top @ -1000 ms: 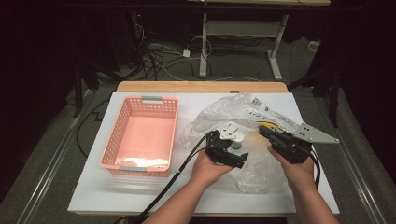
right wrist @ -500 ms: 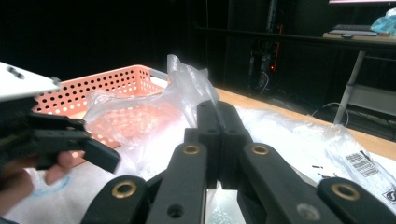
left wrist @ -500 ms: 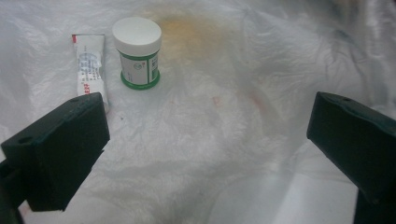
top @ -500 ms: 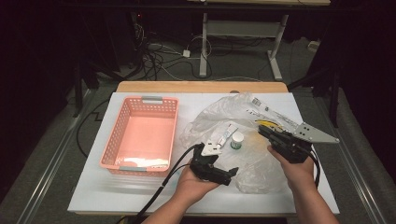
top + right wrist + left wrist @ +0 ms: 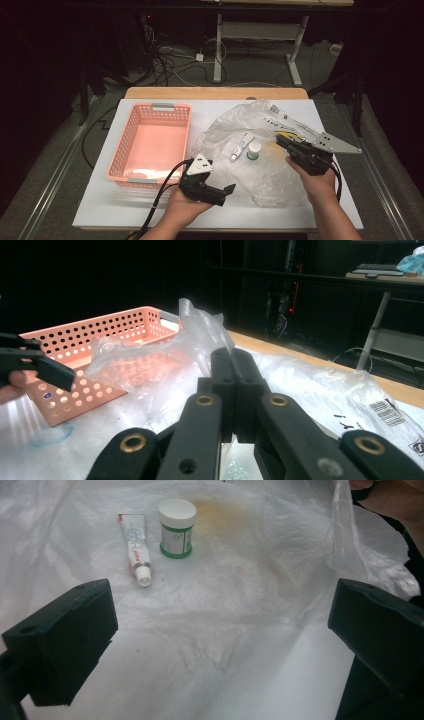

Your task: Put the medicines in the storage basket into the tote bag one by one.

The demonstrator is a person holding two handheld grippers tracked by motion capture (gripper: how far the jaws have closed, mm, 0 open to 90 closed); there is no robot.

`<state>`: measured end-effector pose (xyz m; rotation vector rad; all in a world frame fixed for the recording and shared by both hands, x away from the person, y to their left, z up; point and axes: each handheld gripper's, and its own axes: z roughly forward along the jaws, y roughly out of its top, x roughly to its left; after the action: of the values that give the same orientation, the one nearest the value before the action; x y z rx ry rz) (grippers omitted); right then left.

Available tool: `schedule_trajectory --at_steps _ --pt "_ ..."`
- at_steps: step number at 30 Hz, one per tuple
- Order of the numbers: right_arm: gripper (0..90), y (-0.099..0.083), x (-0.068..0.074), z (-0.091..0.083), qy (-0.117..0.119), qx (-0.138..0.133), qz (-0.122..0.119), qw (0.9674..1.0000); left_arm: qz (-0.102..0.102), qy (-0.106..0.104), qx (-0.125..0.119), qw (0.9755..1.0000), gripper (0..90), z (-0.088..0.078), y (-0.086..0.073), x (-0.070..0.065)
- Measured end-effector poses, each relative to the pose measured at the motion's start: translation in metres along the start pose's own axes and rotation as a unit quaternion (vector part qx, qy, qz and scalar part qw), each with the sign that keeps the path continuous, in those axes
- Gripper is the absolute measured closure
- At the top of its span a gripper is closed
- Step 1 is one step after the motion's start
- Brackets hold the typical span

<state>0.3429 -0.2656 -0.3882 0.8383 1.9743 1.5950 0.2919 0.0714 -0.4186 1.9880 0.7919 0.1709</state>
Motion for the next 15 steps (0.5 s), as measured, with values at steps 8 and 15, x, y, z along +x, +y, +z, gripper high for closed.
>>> schedule_trajectory --at_steps 8,15 --pt "90.0 -0.001 0.002 0.001 0.0 0.004 0.0 1.0 -0.023 0.008 -0.002 0.9997 5.0 -0.034 -0.016 0.012" --pt "90.0 0.0 0.001 0.0 0.0 0.001 -0.001 1.0 -0.021 0.035 -0.006 0.9991 14.7 -0.061 -0.028 0.022"
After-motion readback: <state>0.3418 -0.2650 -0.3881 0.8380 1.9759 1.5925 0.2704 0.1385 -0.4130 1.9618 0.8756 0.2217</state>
